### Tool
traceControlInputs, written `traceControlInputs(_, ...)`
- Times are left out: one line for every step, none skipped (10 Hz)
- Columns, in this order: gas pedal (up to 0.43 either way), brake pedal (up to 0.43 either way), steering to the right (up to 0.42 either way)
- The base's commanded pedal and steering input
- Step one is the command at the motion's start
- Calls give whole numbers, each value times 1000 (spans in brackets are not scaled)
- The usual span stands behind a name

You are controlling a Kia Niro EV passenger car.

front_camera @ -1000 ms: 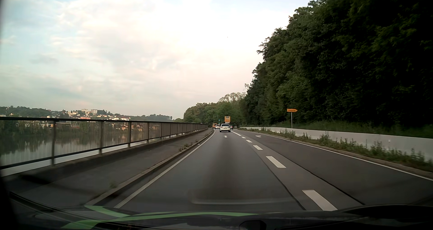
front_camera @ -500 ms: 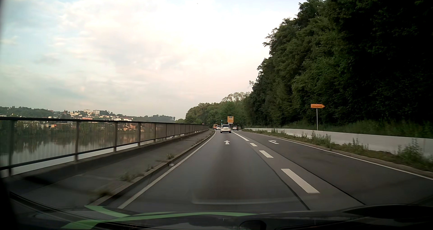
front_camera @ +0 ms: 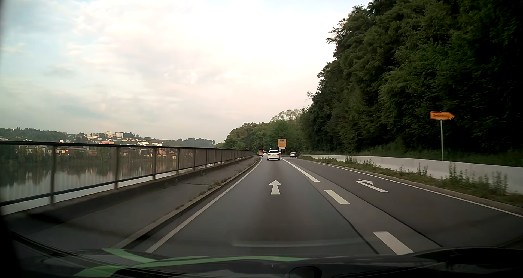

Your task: Follow the waypoints while adhering to traffic rules and regulations

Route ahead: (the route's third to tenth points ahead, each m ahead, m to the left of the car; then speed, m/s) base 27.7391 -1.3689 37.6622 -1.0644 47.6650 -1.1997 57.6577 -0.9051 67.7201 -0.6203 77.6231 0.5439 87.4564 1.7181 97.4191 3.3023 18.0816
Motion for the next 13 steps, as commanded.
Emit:
traceControlInputs(67, 0, -7)
traceControlInputs(67, 0, -8)
traceControlInputs(67, 0, -8)
traceControlInputs(67, 0, -7)
traceControlInputs(67, 0, -8)
traceControlInputs(67, 0, -7)
traceControlInputs(67, 0, -7)
traceControlInputs(67, 0, -7)
traceControlInputs(67, 0, -7)
traceControlInputs(67, 0, -7)
traceControlInputs(67, 0, -7)
traceControlInputs(67, 0, -7)
traceControlInputs(67, 0, -7)
